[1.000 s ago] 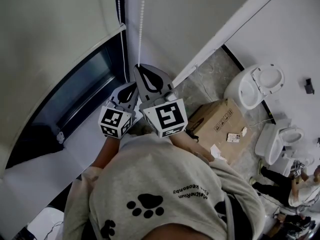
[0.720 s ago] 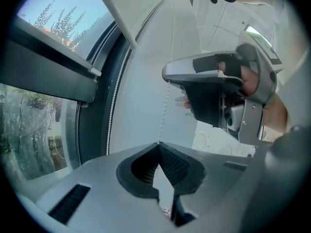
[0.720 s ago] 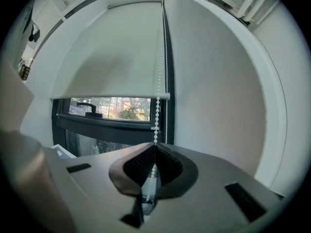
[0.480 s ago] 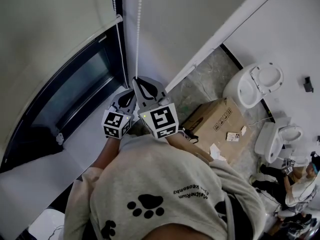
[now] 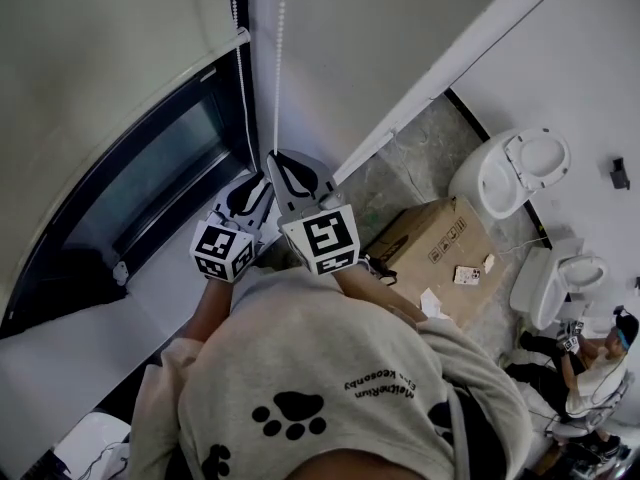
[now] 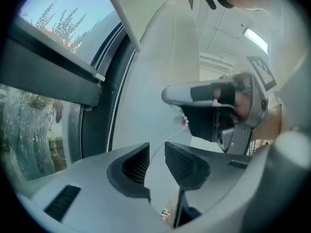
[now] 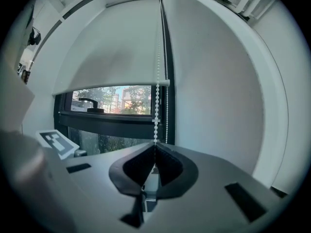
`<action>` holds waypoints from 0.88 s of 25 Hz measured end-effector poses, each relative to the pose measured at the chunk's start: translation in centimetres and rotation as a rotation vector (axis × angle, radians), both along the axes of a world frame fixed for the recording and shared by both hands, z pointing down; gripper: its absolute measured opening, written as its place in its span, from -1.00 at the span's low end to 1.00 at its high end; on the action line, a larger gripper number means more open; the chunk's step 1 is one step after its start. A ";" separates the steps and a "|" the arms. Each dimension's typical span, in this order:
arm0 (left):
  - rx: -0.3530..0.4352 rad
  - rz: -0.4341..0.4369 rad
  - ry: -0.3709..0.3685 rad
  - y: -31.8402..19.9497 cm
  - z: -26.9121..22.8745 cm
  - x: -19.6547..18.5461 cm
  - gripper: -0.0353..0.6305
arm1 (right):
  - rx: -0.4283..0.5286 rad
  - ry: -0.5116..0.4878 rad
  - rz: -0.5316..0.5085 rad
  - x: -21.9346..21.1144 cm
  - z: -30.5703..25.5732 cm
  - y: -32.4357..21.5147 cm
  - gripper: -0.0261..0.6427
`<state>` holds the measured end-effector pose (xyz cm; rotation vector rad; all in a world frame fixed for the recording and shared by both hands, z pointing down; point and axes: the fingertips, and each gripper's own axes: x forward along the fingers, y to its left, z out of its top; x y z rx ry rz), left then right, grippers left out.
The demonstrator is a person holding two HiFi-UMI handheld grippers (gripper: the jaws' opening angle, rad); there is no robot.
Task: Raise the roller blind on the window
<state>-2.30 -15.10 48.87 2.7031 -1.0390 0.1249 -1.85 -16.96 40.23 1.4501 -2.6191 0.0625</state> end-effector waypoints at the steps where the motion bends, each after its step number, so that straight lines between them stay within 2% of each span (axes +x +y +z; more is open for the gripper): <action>1: 0.011 0.002 0.004 0.1 -1.0 -0.1 -0.61 | 0.000 0.001 -0.001 0.0 0.0 0.0 -0.89; 5: 0.060 -0.009 0.007 0.5 -4.9 -0.8 -0.61 | 0.008 -0.002 -0.005 0.0 0.0 0.0 -0.89; 8: 0.116 -0.028 -0.041 0.7 -7.7 -1.6 -0.61 | 0.003 -0.010 -0.005 0.2 0.0 0.1 -0.89; 10: 0.138 -0.026 -0.040 0.5 -9.4 -2.0 -0.61 | 0.007 -0.018 -0.004 0.3 -0.1 -0.1 -0.89; 13: 0.131 -0.004 -0.023 0.5 -11.3 -2.0 -0.61 | 0.008 -0.021 -0.002 0.3 -0.1 -0.3 -0.89; 15: 0.125 0.011 -0.046 0.7 -11.8 -1.9 -0.61 | 0.003 -0.025 -0.002 0.3 -0.1 -0.4 -0.89; 22: 0.063 0.026 -0.074 1.6 -10.3 -2.2 -0.56 | -0.010 -0.014 -0.005 0.3 0.0 -0.9 -0.89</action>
